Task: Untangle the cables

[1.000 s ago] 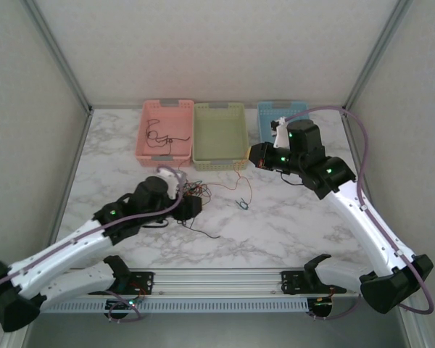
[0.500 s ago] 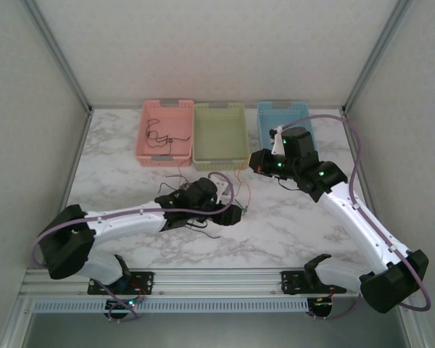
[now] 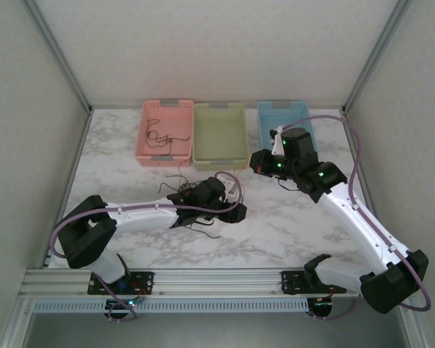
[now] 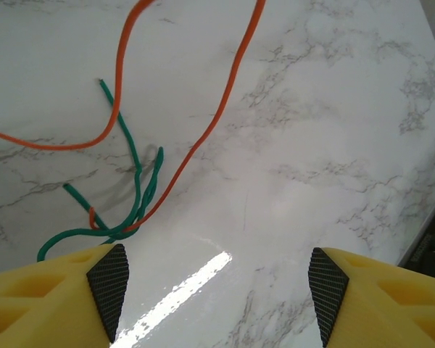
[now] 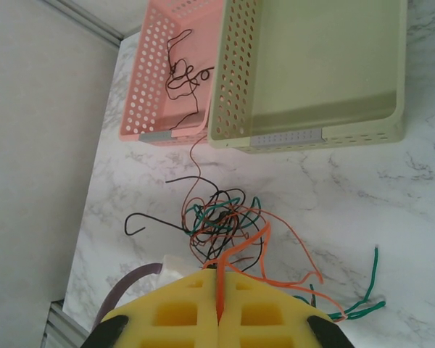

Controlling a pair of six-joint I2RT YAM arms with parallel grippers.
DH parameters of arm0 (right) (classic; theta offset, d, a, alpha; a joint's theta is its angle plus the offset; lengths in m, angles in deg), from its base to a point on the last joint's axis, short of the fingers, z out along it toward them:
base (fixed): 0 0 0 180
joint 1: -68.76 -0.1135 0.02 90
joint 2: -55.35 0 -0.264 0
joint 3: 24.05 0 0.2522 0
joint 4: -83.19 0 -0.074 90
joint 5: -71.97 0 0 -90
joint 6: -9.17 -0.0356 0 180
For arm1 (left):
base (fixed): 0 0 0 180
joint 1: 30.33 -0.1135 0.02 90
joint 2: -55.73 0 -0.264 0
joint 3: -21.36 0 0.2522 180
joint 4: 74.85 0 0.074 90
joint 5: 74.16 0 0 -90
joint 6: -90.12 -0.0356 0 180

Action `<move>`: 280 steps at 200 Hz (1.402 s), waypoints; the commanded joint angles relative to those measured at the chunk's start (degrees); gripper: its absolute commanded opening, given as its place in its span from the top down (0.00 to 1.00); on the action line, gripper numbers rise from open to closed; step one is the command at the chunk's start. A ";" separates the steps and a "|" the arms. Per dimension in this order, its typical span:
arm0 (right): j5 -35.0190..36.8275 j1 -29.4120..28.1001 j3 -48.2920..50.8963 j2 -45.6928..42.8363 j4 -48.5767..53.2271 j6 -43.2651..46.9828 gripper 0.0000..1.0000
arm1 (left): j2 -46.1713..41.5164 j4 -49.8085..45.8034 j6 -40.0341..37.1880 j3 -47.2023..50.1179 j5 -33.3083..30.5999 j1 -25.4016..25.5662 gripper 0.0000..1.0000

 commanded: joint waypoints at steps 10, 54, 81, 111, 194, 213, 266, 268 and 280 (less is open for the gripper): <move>1.04 -0.23 -0.24 -1.22 0.61 1.24 1.00 | 0.39 -1.11 -4.12 1.42 -1.45 -0.39 0.32; 0.01 -0.26 -0.53 -1.77 1.32 1.83 1.00 | 0.34 -1.28 -5.65 3.08 0.18 -3.79 0.31; -0.28 -0.29 -0.25 -2.09 1.40 1.94 1.00 | 2.97 0.34 -6.51 2.04 2.84 -4.01 0.31; -0.63 -0.29 -0.25 -2.54 1.58 2.02 1.00 | 4.84 1.16 -6.96 2.29 2.82 -4.26 0.30; -1.32 -0.28 0.10 -3.15 1.75 2.42 1.00 | 8.44 6.44 -7.26 1.70 5.36 -4.28 0.38; -1.17 -0.23 0.19 -3.54 1.84 2.36 1.00 | 8.79 6.95 -7.59 1.77 5.36 -4.28 0.40; -0.86 -0.22 0.29 -3.87 2.26 2.65 1.00 | 8.33 7.30 -7.46 2.93 4.67 -4.37 0.52; -0.88 -0.24 0.28 -3.88 2.28 2.66 1.00 | 8.24 7.35 -7.48 3.03 4.55 -4.37 0.53; -0.81 -0.25 0.28 -3.86 2.20 2.75 1.00 | 7.77 7.72 -7.59 3.65 3.98 -4.39 0.56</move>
